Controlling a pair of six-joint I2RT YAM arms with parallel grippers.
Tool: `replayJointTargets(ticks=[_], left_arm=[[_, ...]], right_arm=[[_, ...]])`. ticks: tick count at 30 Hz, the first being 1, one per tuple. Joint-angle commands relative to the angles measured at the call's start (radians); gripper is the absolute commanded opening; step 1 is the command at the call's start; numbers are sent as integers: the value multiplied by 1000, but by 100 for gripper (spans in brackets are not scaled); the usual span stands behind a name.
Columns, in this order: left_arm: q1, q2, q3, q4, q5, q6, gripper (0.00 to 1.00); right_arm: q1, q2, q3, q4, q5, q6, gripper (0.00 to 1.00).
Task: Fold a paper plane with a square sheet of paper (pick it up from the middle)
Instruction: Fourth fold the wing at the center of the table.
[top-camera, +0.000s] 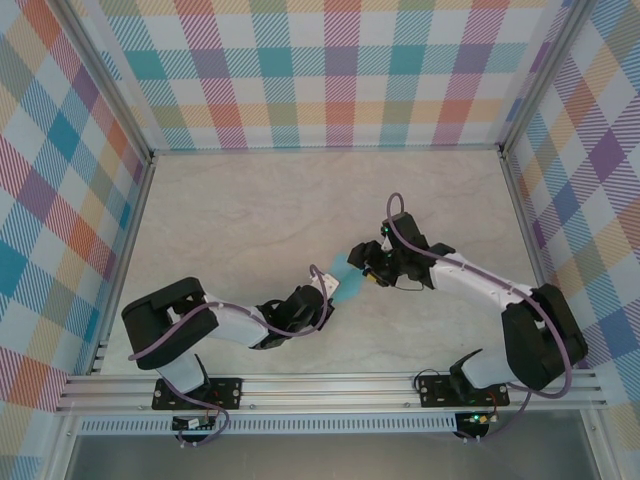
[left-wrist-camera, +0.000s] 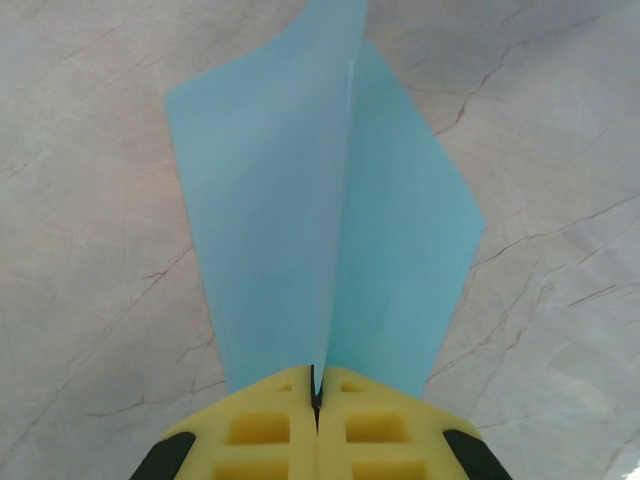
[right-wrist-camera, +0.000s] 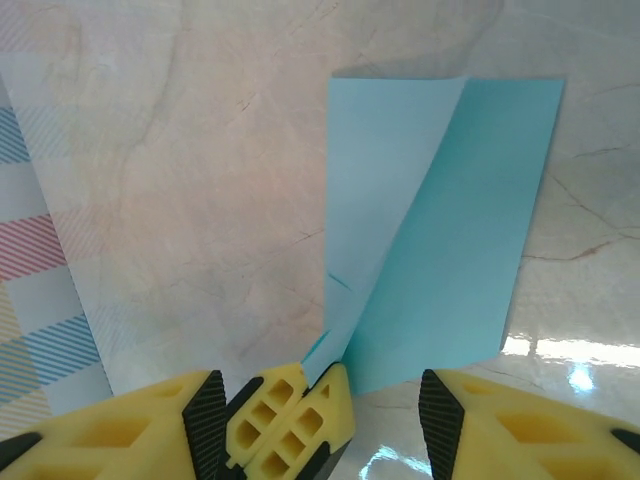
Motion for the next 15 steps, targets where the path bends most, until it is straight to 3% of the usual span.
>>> replayJointTargets(ticks=[1, 7, 15], left_arm=[[-1, -42, 7, -50, 60, -150, 0], [39, -75, 33, -127, 140, -271, 0], [84, -69, 43, -144, 207, -383, 0]], right_arm=[[-5, -28, -54, 57, 3, -106, 55], [-5, -34, -101, 132, -68, -159, 52], [-5, 78, -84, 193, -180, -189, 42]])
